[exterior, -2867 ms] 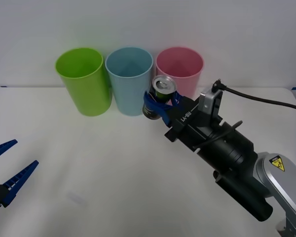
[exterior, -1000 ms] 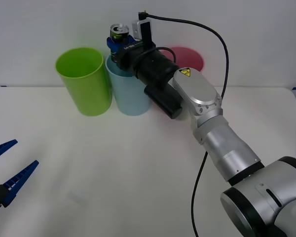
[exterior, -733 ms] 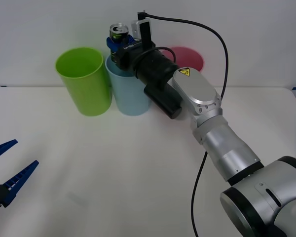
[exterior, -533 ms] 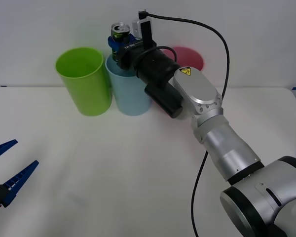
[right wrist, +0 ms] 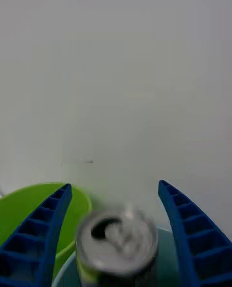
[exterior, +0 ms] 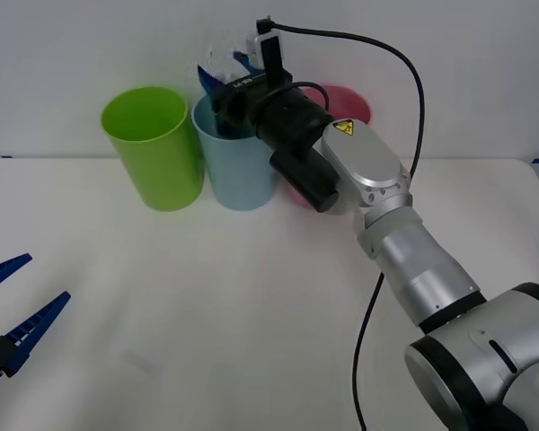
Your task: Grasp the object on the table and drop it into the matching bin: aluminum can to the light blue bin, PET bottle to the pink bin.
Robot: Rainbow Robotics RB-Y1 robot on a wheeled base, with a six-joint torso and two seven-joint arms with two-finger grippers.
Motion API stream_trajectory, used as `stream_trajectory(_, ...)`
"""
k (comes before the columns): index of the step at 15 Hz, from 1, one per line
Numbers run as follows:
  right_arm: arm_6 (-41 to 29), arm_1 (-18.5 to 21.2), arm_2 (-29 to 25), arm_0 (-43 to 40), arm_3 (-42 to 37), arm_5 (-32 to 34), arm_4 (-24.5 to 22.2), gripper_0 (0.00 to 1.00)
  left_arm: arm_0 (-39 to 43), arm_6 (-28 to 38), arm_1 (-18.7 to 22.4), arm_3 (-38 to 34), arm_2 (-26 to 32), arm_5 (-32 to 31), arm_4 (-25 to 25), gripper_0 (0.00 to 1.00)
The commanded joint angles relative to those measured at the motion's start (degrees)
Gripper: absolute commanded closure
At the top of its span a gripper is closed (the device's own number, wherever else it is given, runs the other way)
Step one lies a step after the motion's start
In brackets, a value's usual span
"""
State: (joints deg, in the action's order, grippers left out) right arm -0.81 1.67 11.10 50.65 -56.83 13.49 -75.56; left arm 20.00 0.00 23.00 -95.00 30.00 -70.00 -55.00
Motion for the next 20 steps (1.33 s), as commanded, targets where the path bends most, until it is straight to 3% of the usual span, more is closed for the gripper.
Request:
stream_trajectory(1,0.5,0.2,0.2,0.0,0.0,0.7,0.0,0.00,0.0,0.0,0.0,0.0,0.0,0.0,0.0,0.00)
stream_trajectory(6,0.6,1.0,0.2,-0.2,-0.6,2.9,1.5,0.00,0.0,0.0,0.0,0.0,0.0,0.0,0.0,0.00)
stream_trajectory(10,-0.5,2.4,1.2,-4.9,-7.5,3.5,1.6,0.00,0.0,0.0,0.0,0.0,0.0,0.0,0.0,0.00)
stream_trajectory(16,-2.2,9.6,6.3,-14.9,-21.7,4.3,4.4,0.00,0.0,0.0,0.0,0.0,0.0,0.0,0.0,0.00)
stream_trajectory(20,-2.5,15.0,6.6,-22.2,-29.6,10.4,5.9,0.00,0.0,0.0,0.0,0.0,0.0,0.0,0.0,0.00)
